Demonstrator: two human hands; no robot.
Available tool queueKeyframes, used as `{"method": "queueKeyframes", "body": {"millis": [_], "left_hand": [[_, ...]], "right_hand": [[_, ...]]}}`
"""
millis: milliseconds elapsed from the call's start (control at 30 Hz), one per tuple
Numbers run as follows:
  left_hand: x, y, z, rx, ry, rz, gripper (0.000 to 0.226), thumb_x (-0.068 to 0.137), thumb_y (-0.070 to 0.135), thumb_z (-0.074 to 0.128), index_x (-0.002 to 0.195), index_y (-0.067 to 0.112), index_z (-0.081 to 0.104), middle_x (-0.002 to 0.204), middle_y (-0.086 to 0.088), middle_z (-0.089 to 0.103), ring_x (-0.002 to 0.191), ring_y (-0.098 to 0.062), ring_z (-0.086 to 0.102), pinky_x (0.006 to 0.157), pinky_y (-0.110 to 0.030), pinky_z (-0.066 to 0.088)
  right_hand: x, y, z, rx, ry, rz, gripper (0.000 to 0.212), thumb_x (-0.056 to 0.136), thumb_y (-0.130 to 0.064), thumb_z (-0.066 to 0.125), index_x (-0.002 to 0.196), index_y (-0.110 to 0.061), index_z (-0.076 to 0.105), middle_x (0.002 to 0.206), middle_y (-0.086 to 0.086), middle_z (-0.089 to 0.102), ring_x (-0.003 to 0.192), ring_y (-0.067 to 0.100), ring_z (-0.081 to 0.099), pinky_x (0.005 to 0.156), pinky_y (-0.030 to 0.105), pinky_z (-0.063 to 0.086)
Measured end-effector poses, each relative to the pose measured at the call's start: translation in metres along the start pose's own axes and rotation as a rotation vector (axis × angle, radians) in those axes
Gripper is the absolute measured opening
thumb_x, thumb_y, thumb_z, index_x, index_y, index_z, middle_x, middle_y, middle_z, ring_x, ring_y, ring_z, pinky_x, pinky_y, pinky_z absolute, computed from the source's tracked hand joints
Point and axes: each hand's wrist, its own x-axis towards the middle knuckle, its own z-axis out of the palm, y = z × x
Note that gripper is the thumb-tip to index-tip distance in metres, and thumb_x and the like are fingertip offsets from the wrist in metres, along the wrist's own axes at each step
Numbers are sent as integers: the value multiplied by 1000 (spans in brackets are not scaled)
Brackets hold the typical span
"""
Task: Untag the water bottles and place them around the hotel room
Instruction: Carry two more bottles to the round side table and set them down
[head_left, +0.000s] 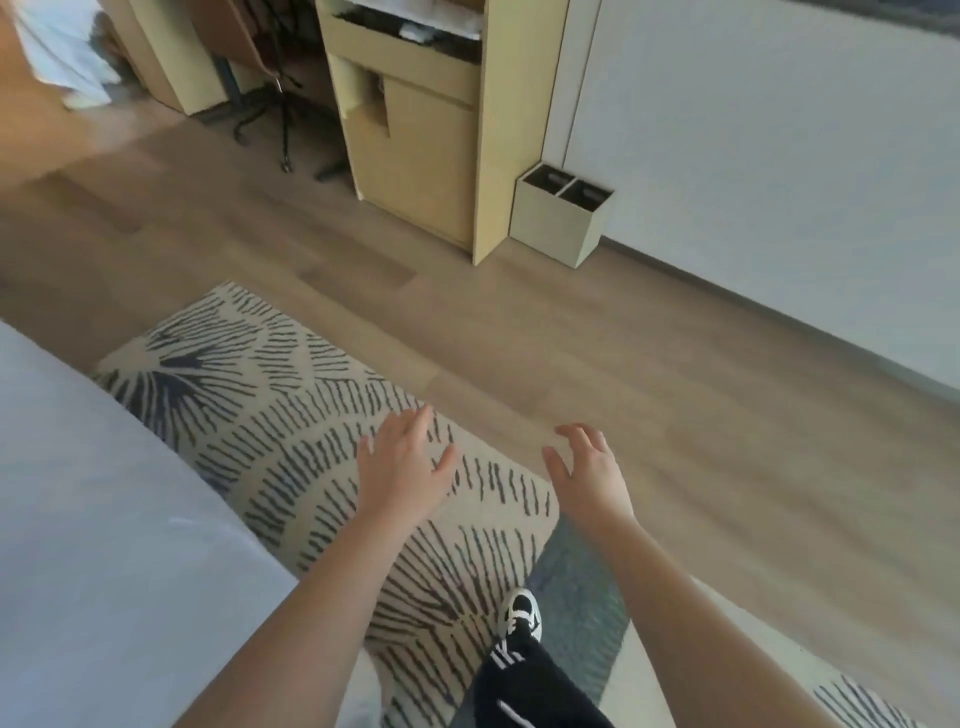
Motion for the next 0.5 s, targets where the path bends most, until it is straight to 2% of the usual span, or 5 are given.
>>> {"method": "queueKeyframes", "body": {"millis": [333,500], "left_hand": [[184,20,-39,6,97,-149,63,92,53,39,146,21,32,146,1,43,136,-16,36,110,-51,29],[267,-6,-49,-34,105,-218,64,93,53,40,147,21,29,151,-2,37,140,-20,31,112,-52,25]], "right_hand": [[216,-37,-22,1,-71,-125,39,97,-32,47,133,-16,49,140,3,42,125,27,44,95,34,41],[313,-74,5,-11,-125,-191,40,97,-31,48,133,-16,49,142,3,41,127,26,42,97,34,40]]}}
